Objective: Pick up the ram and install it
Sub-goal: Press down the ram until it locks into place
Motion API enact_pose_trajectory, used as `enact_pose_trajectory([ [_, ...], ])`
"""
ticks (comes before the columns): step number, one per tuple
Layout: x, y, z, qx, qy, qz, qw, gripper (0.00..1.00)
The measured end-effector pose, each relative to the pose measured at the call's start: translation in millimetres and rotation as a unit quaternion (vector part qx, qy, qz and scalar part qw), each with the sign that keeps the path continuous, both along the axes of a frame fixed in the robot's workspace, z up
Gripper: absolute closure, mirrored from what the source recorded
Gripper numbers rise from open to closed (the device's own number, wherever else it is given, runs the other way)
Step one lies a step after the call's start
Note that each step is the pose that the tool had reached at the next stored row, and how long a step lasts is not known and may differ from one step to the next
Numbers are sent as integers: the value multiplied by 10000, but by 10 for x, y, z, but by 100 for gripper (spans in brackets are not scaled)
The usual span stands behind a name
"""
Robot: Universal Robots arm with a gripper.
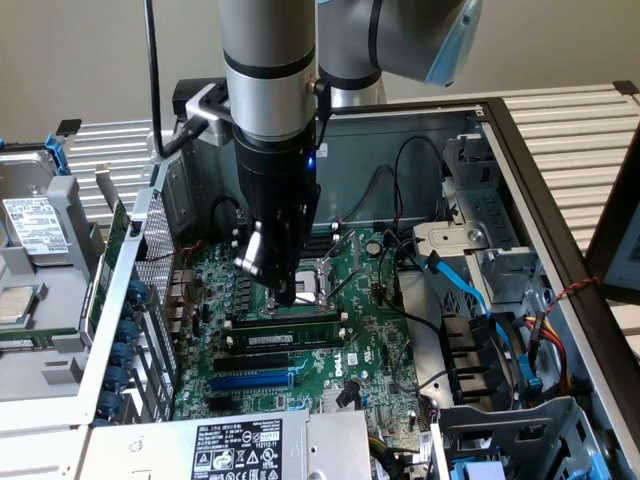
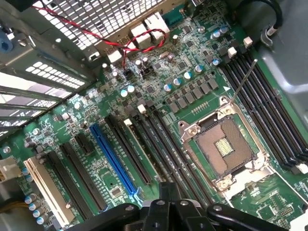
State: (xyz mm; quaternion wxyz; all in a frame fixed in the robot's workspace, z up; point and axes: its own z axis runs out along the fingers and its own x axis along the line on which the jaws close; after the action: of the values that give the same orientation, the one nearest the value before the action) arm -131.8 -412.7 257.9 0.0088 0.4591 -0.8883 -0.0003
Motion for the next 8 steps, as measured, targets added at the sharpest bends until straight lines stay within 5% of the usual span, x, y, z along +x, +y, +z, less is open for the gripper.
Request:
enact_pose_trajectory([
  [8, 0, 0, 0, 0, 0, -489, 9988, 90],
])
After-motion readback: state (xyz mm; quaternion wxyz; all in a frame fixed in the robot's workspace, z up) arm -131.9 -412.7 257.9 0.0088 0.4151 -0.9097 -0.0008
